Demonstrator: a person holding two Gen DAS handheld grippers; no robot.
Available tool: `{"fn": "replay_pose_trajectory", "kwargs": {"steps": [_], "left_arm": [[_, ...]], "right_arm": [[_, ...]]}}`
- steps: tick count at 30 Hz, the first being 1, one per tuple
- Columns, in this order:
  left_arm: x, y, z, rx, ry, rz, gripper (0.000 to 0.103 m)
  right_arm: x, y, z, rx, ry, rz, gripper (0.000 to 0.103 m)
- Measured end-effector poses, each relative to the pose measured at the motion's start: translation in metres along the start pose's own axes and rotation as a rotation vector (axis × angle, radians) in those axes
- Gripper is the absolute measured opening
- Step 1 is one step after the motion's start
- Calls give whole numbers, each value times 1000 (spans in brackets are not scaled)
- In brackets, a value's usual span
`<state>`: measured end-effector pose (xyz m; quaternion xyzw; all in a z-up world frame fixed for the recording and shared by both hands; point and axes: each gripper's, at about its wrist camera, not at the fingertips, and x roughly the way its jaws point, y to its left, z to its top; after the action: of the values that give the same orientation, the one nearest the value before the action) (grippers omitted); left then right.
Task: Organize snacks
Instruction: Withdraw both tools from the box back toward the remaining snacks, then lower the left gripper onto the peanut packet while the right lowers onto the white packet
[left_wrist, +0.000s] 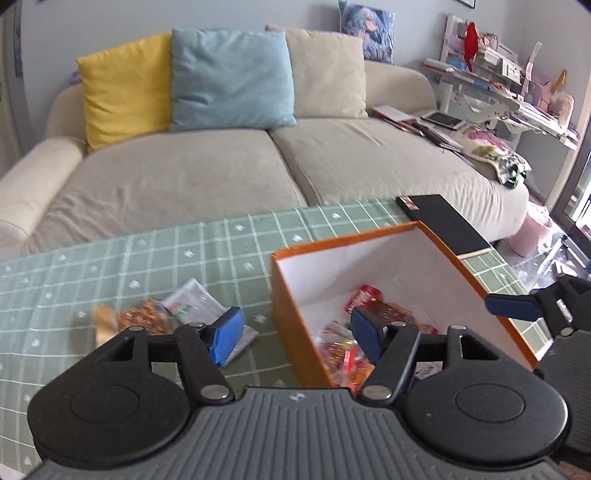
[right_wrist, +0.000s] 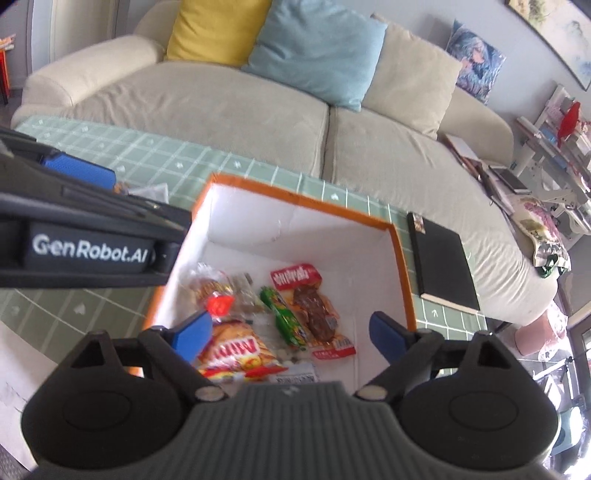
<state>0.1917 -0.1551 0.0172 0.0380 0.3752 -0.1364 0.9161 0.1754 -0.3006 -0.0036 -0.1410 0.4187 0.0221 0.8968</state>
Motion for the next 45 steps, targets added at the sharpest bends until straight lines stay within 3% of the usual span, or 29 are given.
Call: {"fn": "replay_pose_trajectory", "kwargs": {"steps": [10,20,28,36,45], "left_arm": [[-35,60,-24,-33,-91,125,79],[-40,130,-60,-127,-56,114,79],[-27,171,-95,-169,-29,28,79],[-1,203,-117,-253,19,42,79],[24,222,-112,-262,29,33,79]], "right_arm": [[-30,64,11,93,-144,-7,90],[-43,128,0,147,-249,7,90],[-22,162,-15,156,-195,48,90],[9,181,-14,147,-148,72,89],[52,198,9,65,-111,112,85]]}}
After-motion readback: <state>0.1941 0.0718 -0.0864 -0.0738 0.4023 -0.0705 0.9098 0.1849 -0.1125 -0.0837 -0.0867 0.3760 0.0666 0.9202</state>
